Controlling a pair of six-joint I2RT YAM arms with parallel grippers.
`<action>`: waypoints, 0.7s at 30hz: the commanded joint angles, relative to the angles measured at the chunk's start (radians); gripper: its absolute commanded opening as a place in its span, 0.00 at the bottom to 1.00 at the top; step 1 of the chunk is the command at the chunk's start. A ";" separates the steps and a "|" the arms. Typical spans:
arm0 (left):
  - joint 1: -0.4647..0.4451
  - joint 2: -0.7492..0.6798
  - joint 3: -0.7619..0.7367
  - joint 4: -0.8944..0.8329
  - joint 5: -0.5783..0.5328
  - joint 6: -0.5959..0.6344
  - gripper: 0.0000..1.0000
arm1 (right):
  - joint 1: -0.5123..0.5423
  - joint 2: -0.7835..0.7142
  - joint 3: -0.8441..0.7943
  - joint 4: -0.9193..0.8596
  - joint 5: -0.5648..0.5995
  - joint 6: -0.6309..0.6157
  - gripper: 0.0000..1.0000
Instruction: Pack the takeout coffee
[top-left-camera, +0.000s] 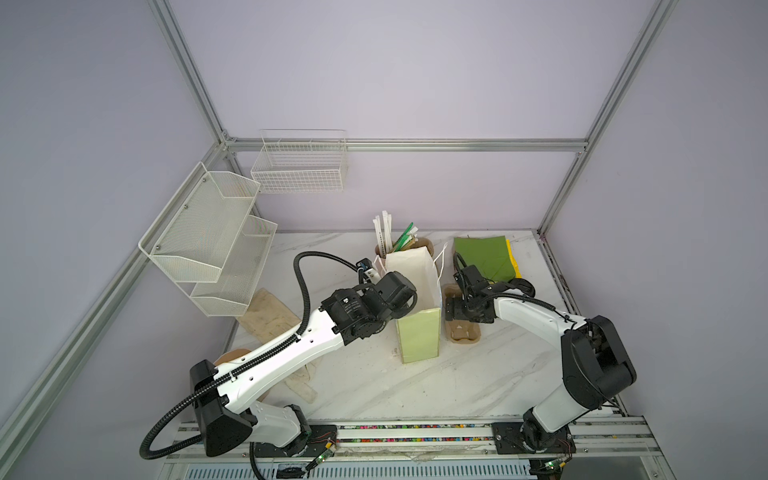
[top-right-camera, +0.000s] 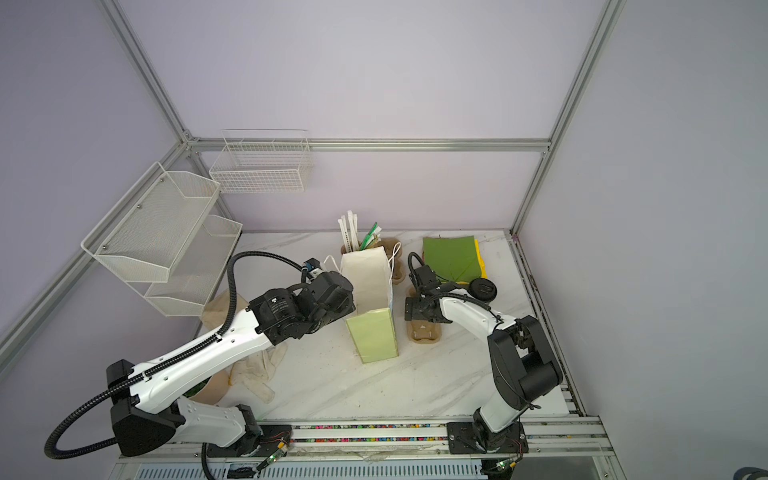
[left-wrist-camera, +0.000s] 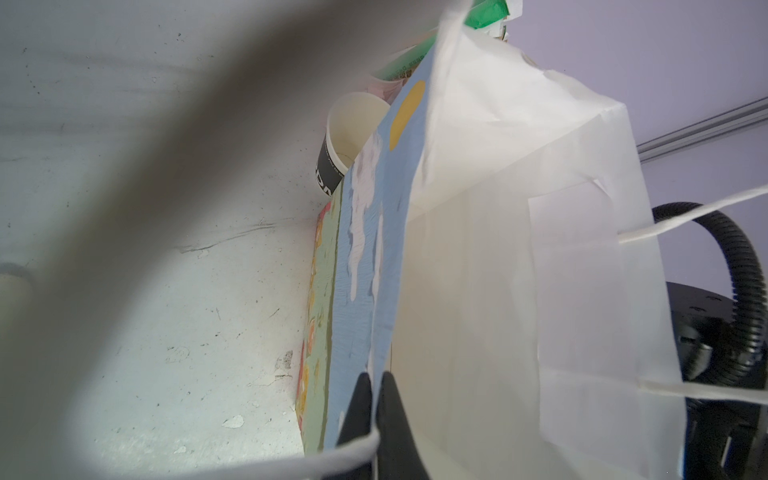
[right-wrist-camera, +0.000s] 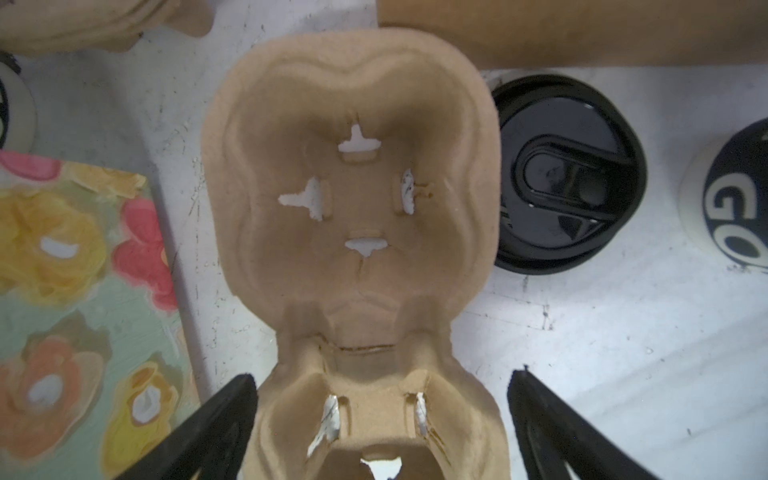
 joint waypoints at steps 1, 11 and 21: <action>-0.004 0.009 0.017 0.048 -0.032 -0.020 0.00 | 0.004 0.022 0.034 0.010 0.012 -0.016 0.97; -0.004 0.022 0.010 0.081 -0.021 0.007 0.05 | 0.004 0.071 0.058 0.000 -0.011 -0.022 0.95; -0.005 0.021 -0.004 0.129 -0.003 0.033 0.15 | 0.003 0.098 0.080 -0.018 -0.005 -0.024 0.92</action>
